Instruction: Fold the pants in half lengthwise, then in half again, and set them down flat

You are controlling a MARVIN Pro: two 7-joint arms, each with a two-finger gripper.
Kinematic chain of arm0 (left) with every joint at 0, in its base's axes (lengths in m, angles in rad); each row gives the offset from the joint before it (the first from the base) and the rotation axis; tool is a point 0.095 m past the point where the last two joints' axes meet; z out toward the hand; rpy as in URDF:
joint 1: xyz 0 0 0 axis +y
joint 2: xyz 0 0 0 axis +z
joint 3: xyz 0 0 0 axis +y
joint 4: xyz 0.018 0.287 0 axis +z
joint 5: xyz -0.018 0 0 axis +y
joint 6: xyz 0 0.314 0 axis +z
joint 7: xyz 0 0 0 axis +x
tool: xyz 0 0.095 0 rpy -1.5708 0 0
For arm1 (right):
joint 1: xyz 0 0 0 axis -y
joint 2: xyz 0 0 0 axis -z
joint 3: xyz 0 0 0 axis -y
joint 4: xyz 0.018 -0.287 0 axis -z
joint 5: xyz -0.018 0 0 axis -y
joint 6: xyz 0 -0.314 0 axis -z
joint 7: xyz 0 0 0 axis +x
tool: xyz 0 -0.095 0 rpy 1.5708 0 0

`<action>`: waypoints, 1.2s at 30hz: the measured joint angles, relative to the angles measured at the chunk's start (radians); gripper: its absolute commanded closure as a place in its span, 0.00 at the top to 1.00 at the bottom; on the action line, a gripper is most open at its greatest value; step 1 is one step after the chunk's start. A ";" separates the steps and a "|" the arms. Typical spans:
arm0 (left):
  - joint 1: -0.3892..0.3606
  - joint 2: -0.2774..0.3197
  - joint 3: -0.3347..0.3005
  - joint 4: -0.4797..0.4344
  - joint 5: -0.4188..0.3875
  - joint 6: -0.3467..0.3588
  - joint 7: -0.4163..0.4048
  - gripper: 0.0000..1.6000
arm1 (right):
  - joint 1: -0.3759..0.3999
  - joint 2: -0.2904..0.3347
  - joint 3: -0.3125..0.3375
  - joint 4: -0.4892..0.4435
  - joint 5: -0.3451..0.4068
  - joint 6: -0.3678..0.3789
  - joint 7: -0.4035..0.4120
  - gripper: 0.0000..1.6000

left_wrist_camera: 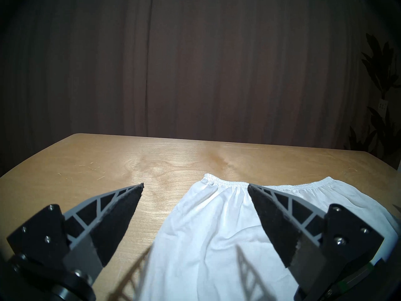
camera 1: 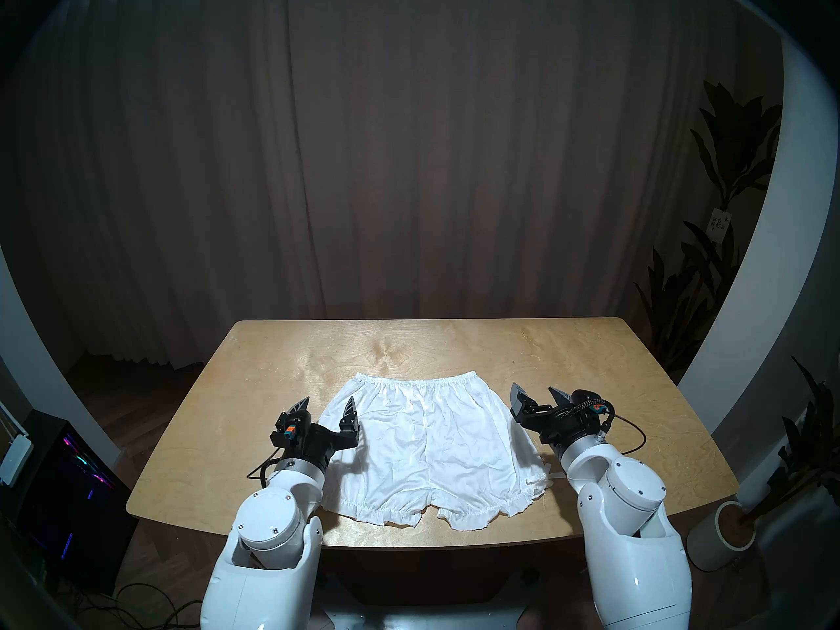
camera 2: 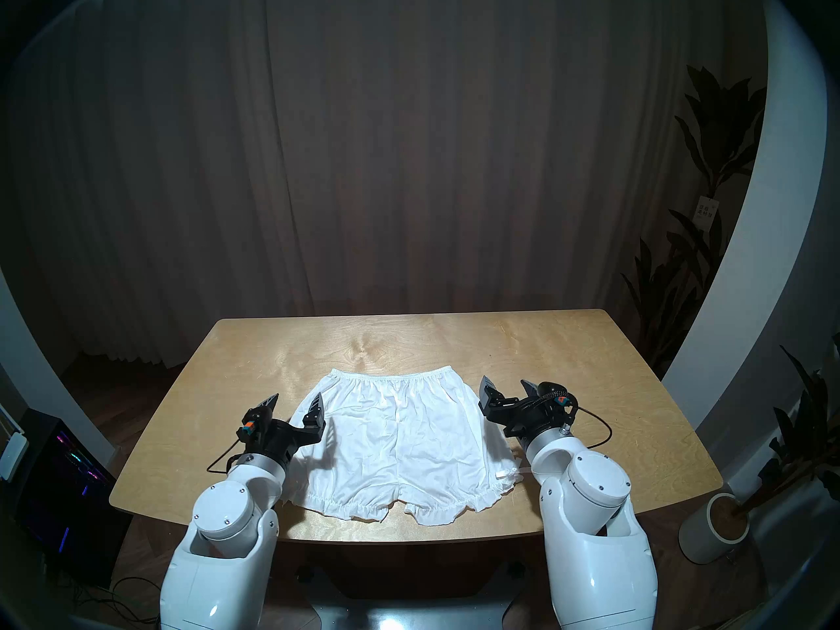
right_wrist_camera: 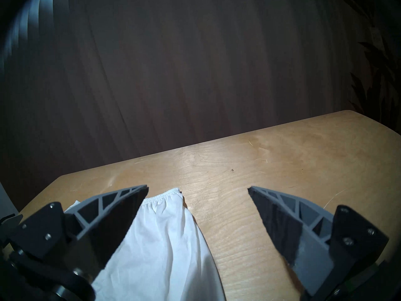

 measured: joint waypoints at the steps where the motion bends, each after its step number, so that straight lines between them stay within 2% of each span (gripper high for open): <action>1: 0.004 0.004 -0.010 -0.007 -0.010 0.009 -0.007 1.00 | 0.003 0.006 0.007 0.000 0.005 0.011 0.007 1.00; 8: 0.032 0.037 -0.095 -0.047 -0.086 0.095 -0.061 1.00 | 0.026 0.052 0.051 0.006 0.036 0.087 0.059 1.00; 14: 0.067 0.075 -0.152 -0.088 -0.154 0.205 -0.139 1.00 | 0.044 0.097 0.077 0.023 0.060 0.150 0.118 1.00; 26: 0.092 0.150 -0.198 -0.157 -0.280 0.427 -0.320 1.00 | 0.060 0.190 0.099 0.038 0.113 0.288 0.276 1.00; 36: 0.071 0.220 -0.226 -0.169 -0.341 0.602 -0.423 1.00 | 0.079 0.292 0.110 0.059 0.155 0.423 0.434 1.00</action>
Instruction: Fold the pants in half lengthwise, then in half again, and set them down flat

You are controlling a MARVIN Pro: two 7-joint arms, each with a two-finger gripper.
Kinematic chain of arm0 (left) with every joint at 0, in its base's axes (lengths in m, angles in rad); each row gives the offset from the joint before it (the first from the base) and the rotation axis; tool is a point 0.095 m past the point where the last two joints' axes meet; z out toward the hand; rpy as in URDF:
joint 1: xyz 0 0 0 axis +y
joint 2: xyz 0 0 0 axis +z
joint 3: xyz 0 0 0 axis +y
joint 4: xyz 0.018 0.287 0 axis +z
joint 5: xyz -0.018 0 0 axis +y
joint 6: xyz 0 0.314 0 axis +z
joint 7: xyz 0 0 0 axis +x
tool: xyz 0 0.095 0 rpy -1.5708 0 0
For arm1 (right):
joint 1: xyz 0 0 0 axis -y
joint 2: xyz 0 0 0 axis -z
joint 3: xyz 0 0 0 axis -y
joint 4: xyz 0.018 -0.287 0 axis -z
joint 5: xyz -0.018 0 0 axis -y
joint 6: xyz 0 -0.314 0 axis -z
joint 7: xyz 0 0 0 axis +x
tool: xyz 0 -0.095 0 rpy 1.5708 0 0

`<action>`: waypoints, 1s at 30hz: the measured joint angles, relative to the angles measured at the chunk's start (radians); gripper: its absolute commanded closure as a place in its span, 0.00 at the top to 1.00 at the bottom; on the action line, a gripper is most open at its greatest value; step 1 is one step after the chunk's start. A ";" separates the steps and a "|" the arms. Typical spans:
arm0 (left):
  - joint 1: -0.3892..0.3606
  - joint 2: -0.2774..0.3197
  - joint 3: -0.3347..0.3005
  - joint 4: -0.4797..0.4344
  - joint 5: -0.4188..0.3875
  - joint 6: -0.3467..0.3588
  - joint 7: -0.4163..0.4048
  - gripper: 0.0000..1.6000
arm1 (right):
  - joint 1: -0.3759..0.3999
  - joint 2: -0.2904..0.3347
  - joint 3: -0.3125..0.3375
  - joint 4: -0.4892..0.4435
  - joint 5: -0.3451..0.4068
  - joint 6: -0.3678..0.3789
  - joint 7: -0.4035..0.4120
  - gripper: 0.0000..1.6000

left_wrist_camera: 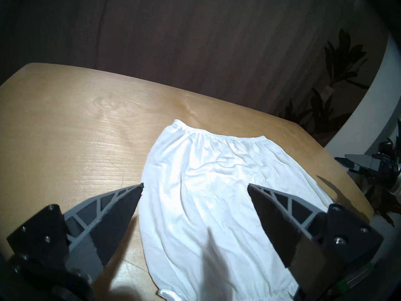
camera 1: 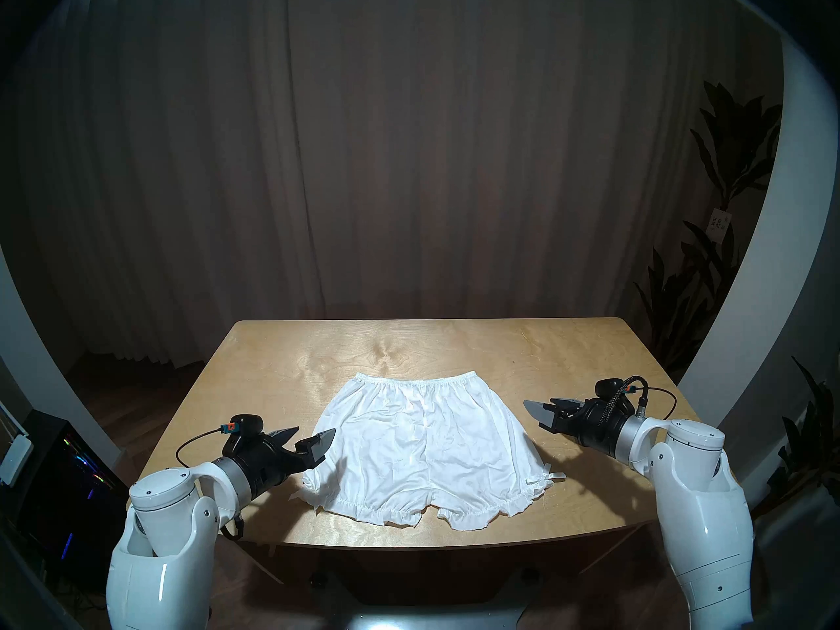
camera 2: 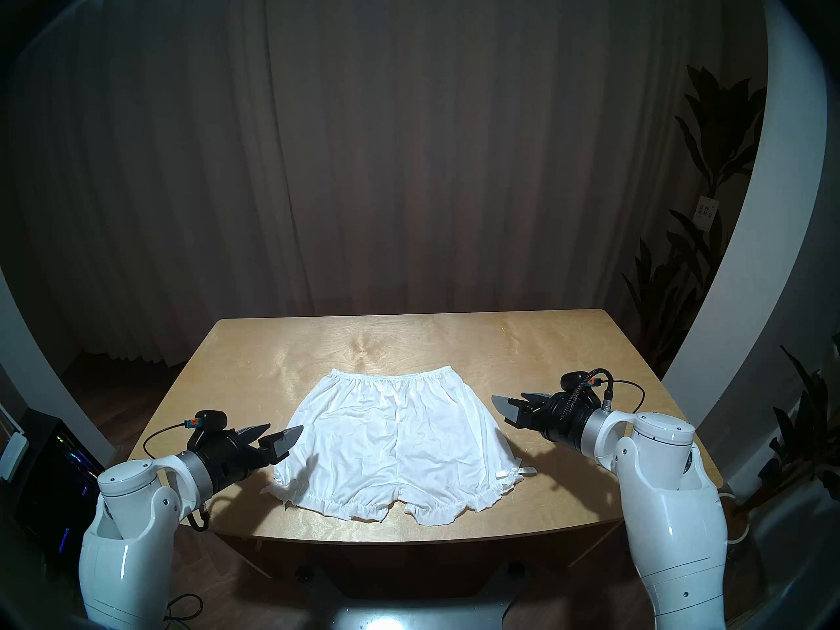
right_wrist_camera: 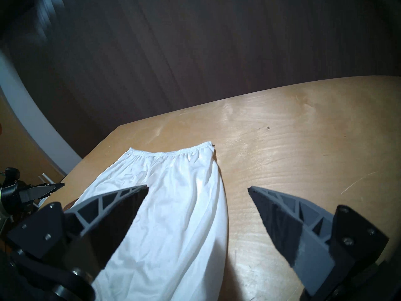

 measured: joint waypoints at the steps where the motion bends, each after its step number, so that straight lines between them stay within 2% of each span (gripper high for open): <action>1: -0.004 0.006 -0.002 0.000 -0.003 0.017 -0.003 1.00 | 0.002 0.009 0.000 0.004 0.004 0.012 0.013 1.00; 11: -0.090 0.061 -0.010 0.015 -0.026 0.228 0.015 1.00 | 0.047 0.102 -0.001 0.087 0.061 0.145 0.175 1.00; 17: -0.146 0.078 0.012 0.056 -0.046 0.286 0.058 1.00 | 0.088 0.135 -0.013 0.134 0.080 0.202 0.223 1.00; 23: -0.182 0.091 0.070 0.085 -0.056 0.293 0.125 1.00 | 0.132 0.137 -0.030 0.146 0.084 0.236 0.215 1.00; 28: -0.204 0.089 0.095 0.084 -0.084 0.293 0.155 1.00 | 0.159 0.108 -0.019 0.135 0.080 0.237 0.156 1.00; 30: -0.213 0.087 0.096 0.085 -0.098 0.293 0.174 1.00 | 0.169 0.096 -0.017 0.123 0.061 0.227 0.110 1.00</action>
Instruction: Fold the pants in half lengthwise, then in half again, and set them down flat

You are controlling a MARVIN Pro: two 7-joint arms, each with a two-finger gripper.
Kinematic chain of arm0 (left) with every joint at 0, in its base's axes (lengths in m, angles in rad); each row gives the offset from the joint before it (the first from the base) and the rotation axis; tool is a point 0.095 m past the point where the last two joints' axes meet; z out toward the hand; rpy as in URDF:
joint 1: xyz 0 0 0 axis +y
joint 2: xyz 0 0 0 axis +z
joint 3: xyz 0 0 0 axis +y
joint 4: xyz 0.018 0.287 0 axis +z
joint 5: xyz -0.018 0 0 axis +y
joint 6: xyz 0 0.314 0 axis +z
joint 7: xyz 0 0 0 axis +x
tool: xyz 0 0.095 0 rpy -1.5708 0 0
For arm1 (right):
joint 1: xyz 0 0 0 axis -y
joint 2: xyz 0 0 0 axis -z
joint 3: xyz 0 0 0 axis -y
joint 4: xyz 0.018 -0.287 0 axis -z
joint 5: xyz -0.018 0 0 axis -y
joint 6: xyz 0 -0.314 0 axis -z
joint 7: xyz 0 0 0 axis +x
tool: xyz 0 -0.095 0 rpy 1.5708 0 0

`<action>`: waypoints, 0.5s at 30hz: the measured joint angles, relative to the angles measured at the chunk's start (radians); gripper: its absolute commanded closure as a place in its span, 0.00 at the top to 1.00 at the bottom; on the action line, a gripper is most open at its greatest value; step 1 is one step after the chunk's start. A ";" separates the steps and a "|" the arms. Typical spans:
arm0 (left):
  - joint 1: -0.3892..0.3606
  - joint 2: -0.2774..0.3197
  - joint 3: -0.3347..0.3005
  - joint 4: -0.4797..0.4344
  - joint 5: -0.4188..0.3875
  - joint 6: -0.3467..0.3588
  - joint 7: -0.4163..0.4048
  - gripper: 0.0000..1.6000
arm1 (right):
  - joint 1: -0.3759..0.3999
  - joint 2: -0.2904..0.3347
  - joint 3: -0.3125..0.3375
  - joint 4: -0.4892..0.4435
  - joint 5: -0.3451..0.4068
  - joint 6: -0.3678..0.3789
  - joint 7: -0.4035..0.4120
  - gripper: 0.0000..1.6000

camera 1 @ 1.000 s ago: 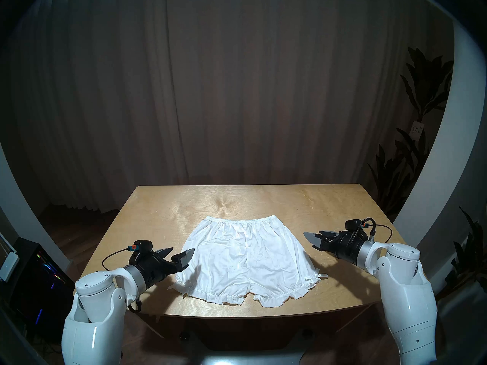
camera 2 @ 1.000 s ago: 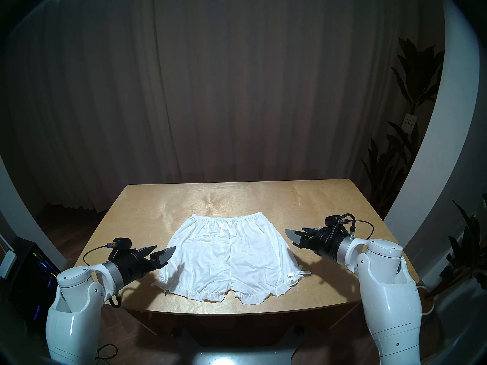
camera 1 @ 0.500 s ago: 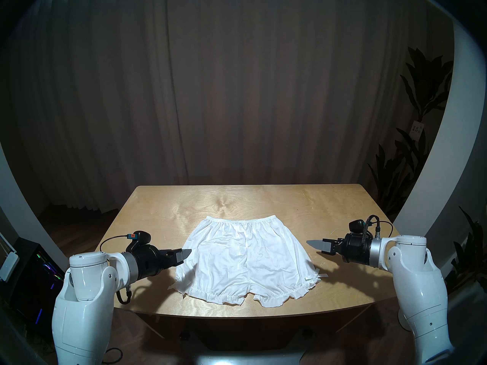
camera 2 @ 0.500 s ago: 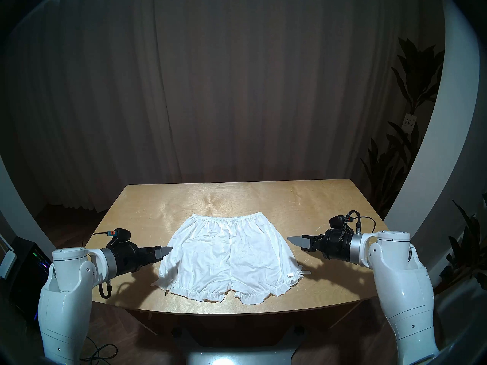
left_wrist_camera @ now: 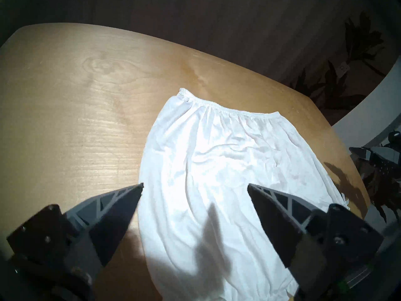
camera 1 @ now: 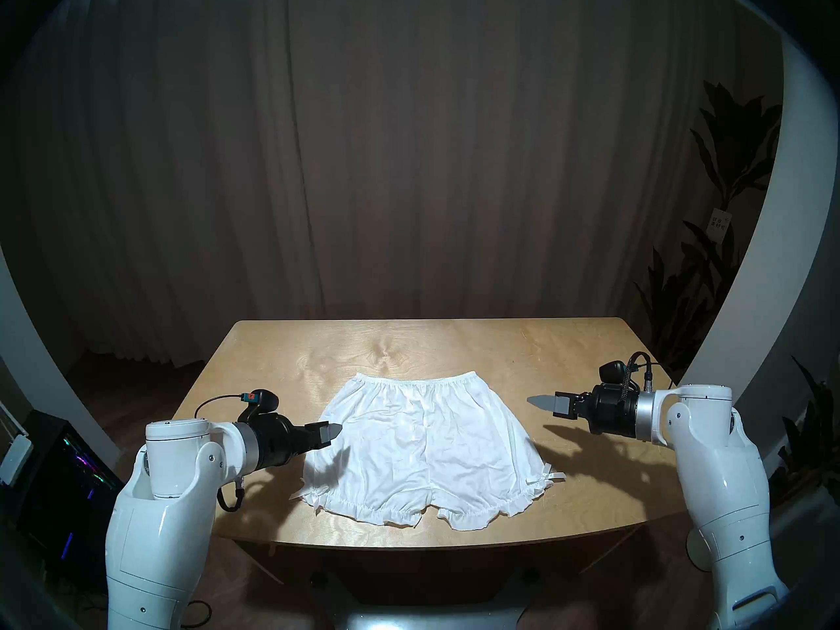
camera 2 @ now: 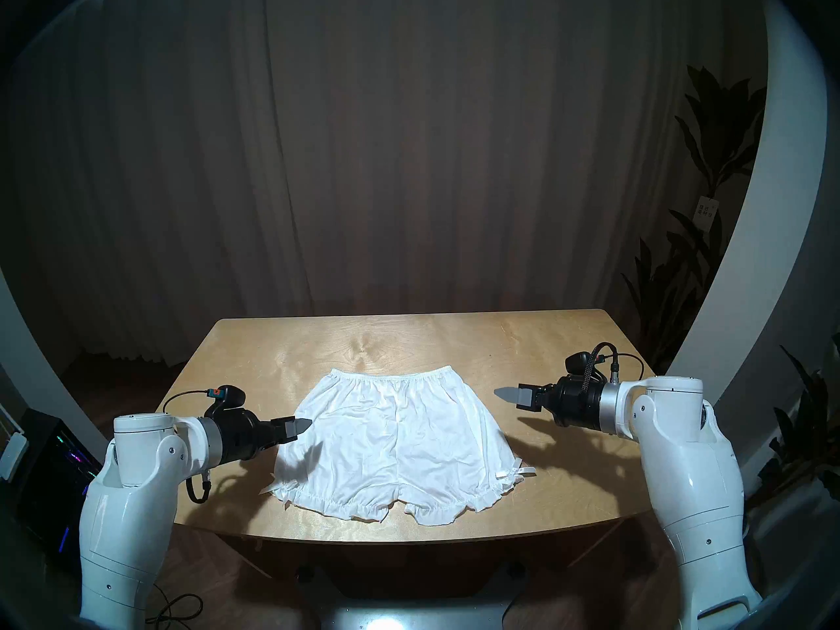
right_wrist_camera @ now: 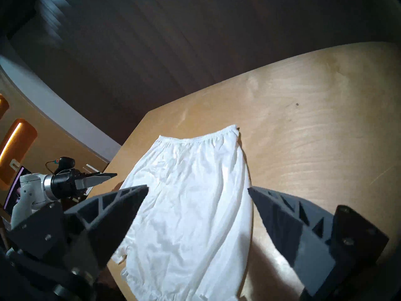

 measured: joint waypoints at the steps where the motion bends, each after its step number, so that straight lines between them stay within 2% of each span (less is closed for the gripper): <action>1: -0.002 -0.001 -0.001 0.001 -0.004 0.000 0.006 1.00 | 0.002 -0.002 -0.001 -0.004 -0.008 -0.004 -0.011 1.00; 7: -0.018 -0.006 -0.026 0.002 -0.038 0.000 0.067 1.00 | 0.008 -0.026 -0.021 -0.055 -0.063 -0.030 -0.096 1.00; 15: -0.019 0.022 -0.007 -0.001 -0.124 0.000 0.082 1.00 | 0.004 -0.049 -0.041 -0.078 -0.079 -0.036 -0.123 1.00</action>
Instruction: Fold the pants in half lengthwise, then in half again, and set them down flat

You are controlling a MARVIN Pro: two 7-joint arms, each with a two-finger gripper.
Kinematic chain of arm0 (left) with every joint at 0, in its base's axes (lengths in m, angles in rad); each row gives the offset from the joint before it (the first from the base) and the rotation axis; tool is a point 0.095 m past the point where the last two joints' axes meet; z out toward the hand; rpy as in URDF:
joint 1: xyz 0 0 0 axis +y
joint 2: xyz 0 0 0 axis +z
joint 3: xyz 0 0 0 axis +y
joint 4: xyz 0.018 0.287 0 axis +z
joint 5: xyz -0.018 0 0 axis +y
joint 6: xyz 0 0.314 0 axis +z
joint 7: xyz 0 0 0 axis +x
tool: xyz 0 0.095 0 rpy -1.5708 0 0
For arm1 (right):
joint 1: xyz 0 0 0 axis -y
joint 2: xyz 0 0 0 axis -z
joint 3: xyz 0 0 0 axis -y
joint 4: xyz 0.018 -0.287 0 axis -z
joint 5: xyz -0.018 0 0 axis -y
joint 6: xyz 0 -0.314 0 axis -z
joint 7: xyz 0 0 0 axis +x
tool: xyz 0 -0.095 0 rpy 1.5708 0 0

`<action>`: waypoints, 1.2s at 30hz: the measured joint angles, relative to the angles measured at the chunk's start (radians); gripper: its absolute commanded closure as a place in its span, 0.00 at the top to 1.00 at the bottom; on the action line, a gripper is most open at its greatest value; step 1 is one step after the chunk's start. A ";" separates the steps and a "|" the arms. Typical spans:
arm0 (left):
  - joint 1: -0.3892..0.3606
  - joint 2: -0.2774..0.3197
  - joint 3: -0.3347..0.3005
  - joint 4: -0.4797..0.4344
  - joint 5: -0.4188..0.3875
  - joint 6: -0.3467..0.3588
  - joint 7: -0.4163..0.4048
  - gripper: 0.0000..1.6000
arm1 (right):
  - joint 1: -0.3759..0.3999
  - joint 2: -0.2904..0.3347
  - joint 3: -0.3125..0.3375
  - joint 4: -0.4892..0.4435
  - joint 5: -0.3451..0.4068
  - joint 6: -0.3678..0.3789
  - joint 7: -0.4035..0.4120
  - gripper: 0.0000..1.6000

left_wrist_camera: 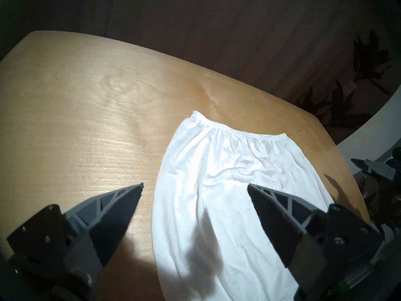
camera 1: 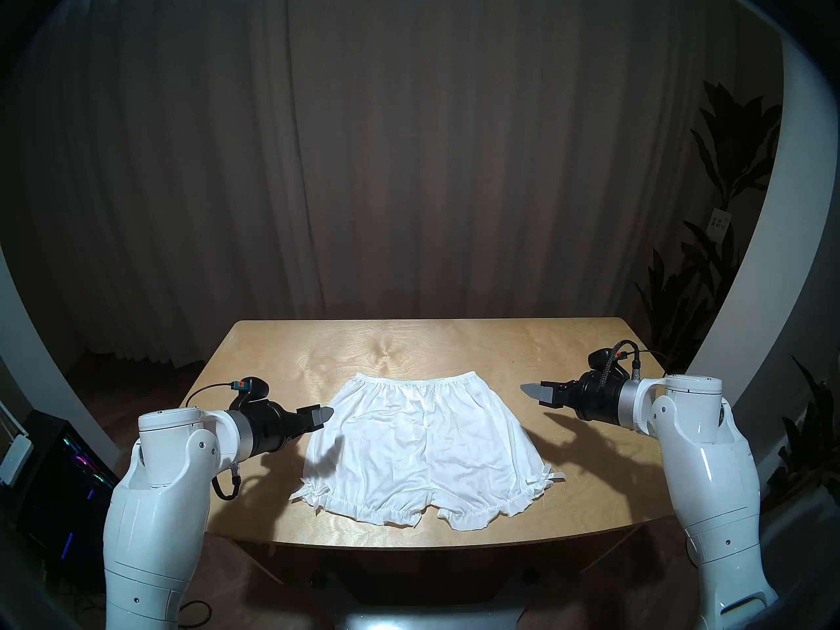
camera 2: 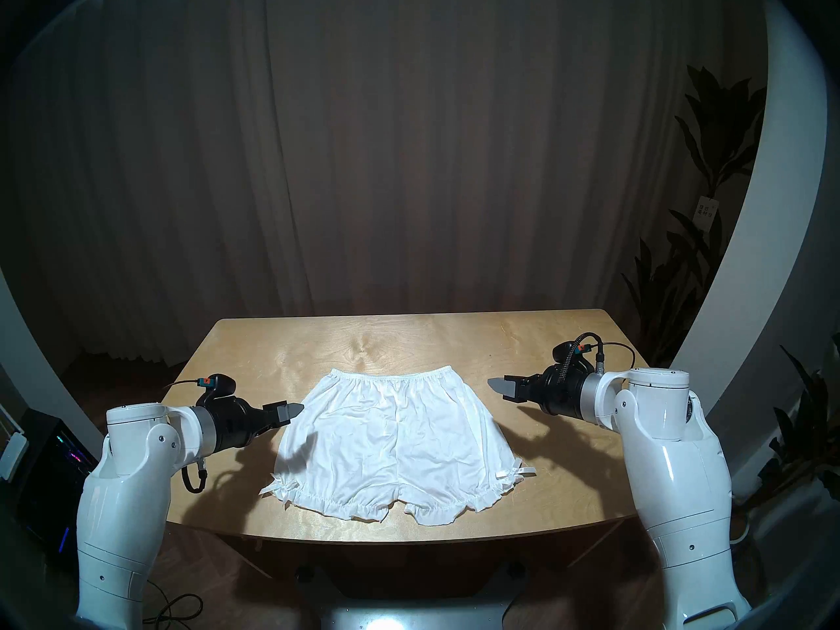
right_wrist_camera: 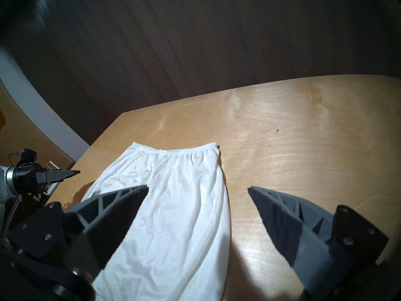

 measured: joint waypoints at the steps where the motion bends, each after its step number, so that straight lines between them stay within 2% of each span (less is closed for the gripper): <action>1: 0.000 0.008 0.008 0.000 -0.015 0.000 -0.006 1.00 | 0.000 -0.001 -0.001 -0.001 0.001 0.000 0.000 1.00; 7: -0.003 0.073 0.060 0.009 -0.080 0.000 -0.039 1.00 | 0.002 -0.001 -0.001 0.020 0.022 0.008 0.030 1.00; 21: -0.069 0.230 0.173 0.169 -0.173 0.000 -0.040 1.00 | 0.035 0.049 -0.029 0.211 0.057 0.043 0.139 1.00; 30: -0.100 0.312 0.204 0.172 -0.273 0.000 -0.037 1.00 | 0.053 0.083 -0.056 0.258 0.062 0.037 0.188 1.00; 36: -0.115 0.382 0.249 0.179 -0.342 0.000 -0.001 1.00 | 0.064 0.103 -0.082 0.291 0.059 0.020 0.208 1.00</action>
